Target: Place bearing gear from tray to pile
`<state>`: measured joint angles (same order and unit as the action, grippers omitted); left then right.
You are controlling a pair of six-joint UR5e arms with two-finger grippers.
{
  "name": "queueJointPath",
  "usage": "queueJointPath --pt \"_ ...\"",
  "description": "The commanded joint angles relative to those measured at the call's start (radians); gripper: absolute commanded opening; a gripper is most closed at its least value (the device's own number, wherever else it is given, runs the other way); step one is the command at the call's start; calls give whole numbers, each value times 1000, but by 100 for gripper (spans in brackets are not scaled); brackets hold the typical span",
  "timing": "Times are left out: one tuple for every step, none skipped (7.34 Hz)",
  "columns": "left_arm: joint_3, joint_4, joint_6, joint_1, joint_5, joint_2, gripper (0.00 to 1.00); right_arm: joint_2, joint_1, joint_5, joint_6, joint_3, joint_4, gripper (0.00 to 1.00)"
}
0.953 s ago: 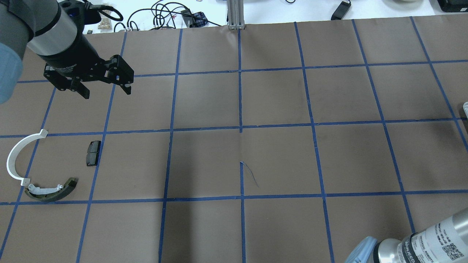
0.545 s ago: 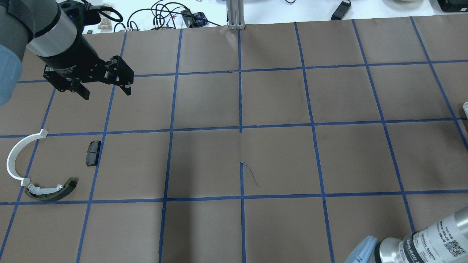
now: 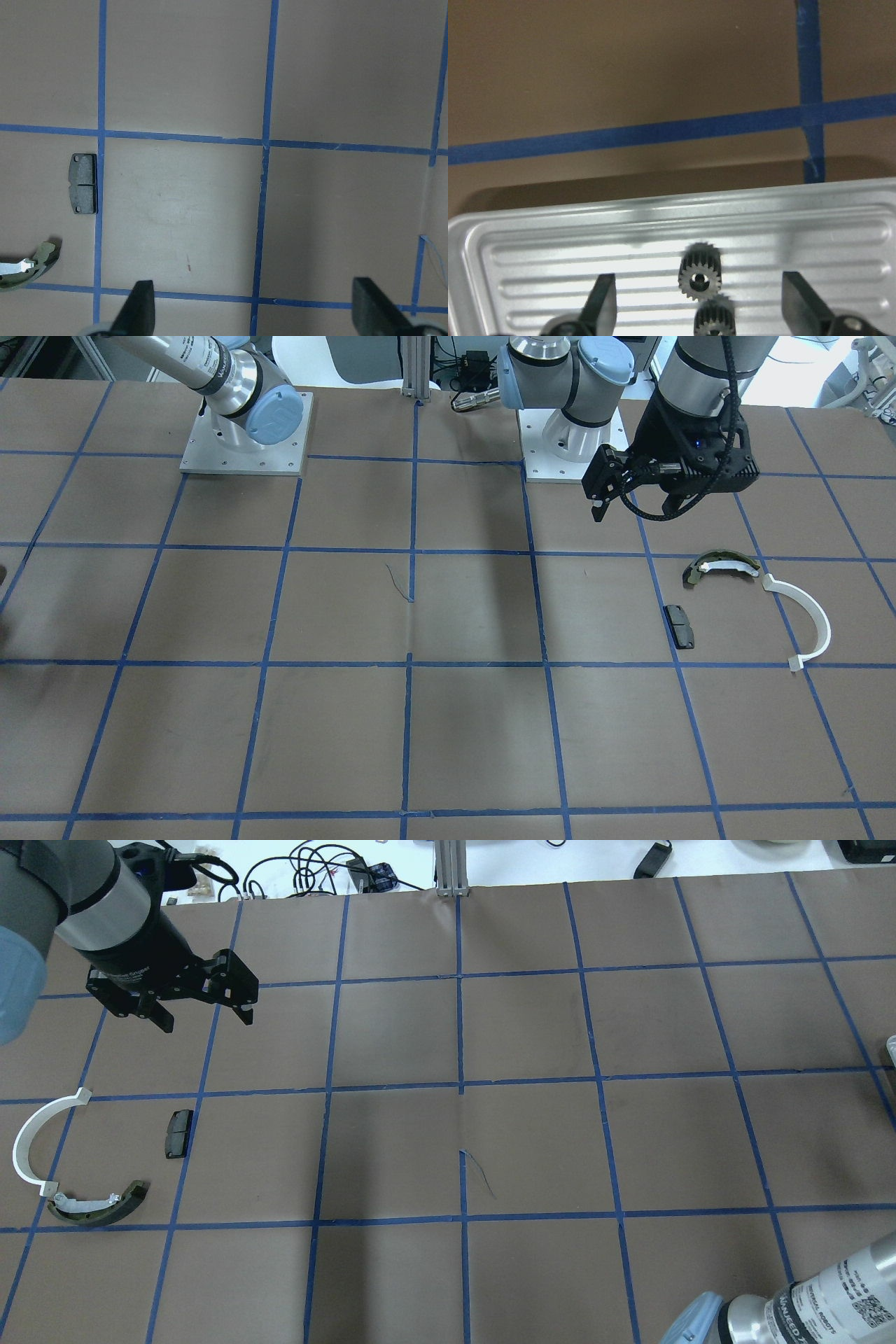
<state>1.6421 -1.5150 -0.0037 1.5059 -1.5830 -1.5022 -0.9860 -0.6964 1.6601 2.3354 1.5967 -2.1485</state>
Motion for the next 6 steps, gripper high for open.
queueJointPath --pt "-5 1 1 0 1 -4 100 21 0 1 1 -1 -4 85" --pt "-1 -1 1 -4 0 -3 100 21 0 1 -2 -1 -4 81" --pt "-1 -1 -1 -3 0 -1 100 21 0 3 -5 -1 -4 64" --pt "-1 -1 2 0 0 -3 100 21 0 4 -8 -3 -4 43" --pt "1 1 1 -1 0 -1 100 20 0 12 -13 -3 -4 18" --pt "-1 -1 1 -1 0 0 100 17 0 16 -13 -4 -4 0"
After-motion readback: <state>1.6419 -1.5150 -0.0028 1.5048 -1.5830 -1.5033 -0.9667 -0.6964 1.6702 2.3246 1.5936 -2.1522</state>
